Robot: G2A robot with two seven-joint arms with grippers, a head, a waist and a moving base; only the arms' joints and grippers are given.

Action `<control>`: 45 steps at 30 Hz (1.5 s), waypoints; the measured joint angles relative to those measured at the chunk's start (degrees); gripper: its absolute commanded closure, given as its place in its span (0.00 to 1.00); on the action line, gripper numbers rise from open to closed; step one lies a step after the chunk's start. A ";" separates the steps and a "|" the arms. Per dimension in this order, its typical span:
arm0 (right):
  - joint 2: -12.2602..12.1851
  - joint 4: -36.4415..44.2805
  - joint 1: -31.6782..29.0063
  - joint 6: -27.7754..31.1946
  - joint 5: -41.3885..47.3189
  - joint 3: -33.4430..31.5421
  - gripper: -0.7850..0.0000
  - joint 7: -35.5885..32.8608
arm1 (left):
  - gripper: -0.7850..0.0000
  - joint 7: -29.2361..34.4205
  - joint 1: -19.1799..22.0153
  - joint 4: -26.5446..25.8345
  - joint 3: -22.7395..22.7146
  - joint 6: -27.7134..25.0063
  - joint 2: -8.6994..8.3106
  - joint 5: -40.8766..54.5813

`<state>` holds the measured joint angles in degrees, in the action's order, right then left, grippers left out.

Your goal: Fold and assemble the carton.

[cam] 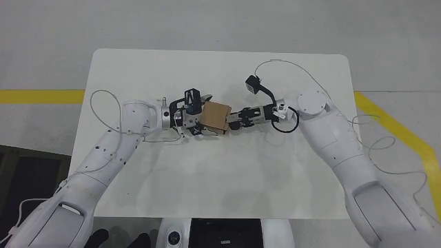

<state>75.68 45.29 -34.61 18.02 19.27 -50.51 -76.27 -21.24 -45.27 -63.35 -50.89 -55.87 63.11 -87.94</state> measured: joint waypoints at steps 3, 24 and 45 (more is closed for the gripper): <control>-0.44 0.67 -0.49 -0.13 0.20 -0.87 0.70 -0.49 | 0.00 0.06 0.07 0.18 0.08 -0.03 0.05 0.14; -0.77 3.82 -2.43 -2.67 -0.31 -0.32 1.00 -0.58 | 0.00 -0.29 0.40 0.96 0.25 -0.01 0.18 0.12; 1.09 -0.26 0.02 -0.90 0.85 2.38 1.00 -0.58 | 0.00 -0.68 0.24 0.64 0.08 -0.19 0.09 0.05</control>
<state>76.76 45.03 -34.59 17.12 20.13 -48.12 -76.85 -21.93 -45.02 -62.71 -50.81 -56.06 63.20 -87.89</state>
